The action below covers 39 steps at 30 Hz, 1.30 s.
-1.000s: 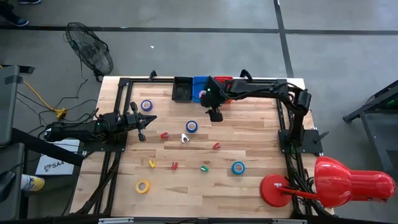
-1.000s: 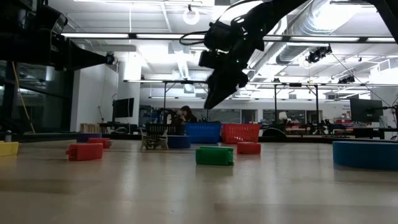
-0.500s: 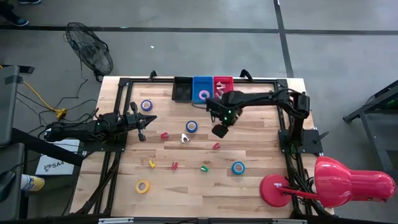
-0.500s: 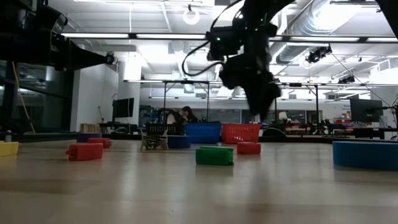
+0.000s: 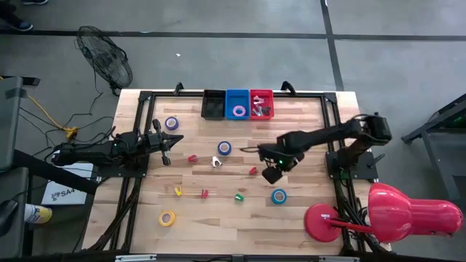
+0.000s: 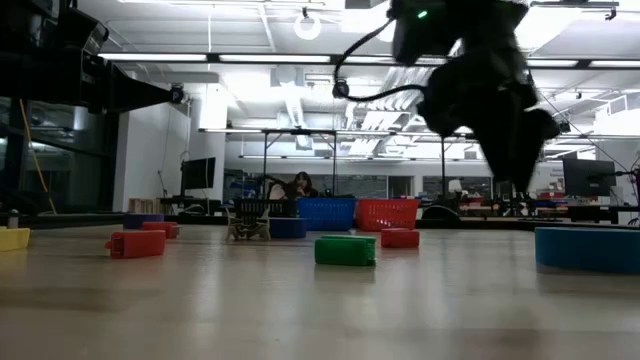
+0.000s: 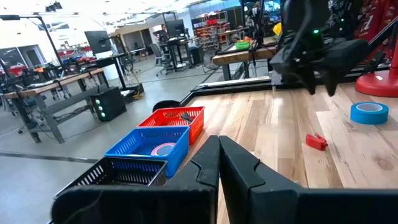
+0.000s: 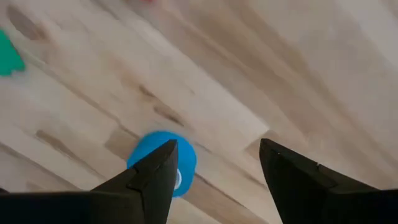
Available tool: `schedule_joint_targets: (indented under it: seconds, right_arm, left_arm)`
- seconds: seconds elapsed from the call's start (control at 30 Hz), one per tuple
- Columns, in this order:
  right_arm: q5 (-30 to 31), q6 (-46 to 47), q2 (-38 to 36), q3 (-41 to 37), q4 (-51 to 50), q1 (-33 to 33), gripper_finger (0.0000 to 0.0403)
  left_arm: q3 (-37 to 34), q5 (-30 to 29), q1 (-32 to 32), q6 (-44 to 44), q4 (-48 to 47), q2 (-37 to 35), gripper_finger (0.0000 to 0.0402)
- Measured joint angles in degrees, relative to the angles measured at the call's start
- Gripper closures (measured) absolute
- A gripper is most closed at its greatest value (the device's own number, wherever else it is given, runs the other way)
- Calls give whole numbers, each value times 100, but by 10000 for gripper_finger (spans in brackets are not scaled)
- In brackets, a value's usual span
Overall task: Pick and place Stapler, Stapler remover, tape
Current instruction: Put the light blue tape into the blue bin
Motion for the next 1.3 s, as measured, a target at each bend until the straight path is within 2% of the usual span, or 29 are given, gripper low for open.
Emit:
schedule_joint_targets:
  seconds: [0.17,0.43,0.8,1.1,1.3]
  right_arm:
    - [-27,153,-336,-482,321,503,185]
    - [-50,253,-371,-928,887,1153,185]
    - [358,706,-280,-1130,1408,1418,185]
    - [393,1040,62,-1130,1558,1572,186]
    - [405,1077,136,-1130,1565,1659,213]
  left_arm:
    - [0,0,0,0,-1,0,399]
    - [0,0,-1,0,-1,1,399]
    - [0,0,1,-2,-1,0,399]
    - [0,2,-1,0,-1,0,399]
    - [0,0,0,0,0,0,399]
